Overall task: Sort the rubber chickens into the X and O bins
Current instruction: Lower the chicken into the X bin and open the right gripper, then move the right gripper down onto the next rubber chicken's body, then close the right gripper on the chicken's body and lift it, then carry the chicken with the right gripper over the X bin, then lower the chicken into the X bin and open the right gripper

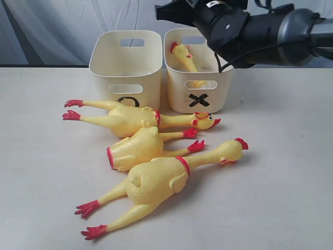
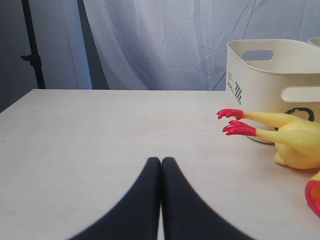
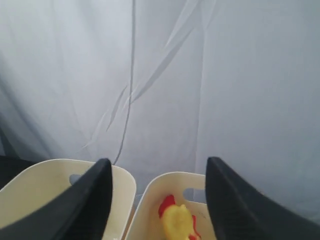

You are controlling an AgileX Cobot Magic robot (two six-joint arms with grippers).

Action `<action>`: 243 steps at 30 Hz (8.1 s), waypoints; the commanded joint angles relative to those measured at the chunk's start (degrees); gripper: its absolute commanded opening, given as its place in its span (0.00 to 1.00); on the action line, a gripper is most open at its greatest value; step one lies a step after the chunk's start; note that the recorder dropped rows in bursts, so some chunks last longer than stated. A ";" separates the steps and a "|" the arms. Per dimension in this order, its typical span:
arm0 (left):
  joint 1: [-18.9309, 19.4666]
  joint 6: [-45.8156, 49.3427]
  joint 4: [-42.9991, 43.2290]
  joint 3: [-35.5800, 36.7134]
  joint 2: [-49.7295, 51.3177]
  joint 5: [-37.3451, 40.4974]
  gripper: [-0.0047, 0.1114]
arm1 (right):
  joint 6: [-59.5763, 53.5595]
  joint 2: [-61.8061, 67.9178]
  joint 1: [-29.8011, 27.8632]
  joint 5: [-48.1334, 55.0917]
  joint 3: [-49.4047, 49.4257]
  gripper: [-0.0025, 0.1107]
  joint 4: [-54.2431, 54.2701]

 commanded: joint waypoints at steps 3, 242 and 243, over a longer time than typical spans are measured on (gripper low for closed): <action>0.19 0.00 -0.39 0.30 -0.29 -0.33 0.04 | -9.10 -6.95 -0.24 11.14 -0.39 0.49 3.22; 0.19 0.00 -0.39 0.30 -0.29 -0.33 0.04 | -46.60 3.94 -10.06 18.91 -0.20 0.02 -5.70; 0.19 0.00 -0.39 0.30 -0.29 -0.33 0.04 | -46.60 4.22 -10.06 19.40 -0.20 0.02 -5.56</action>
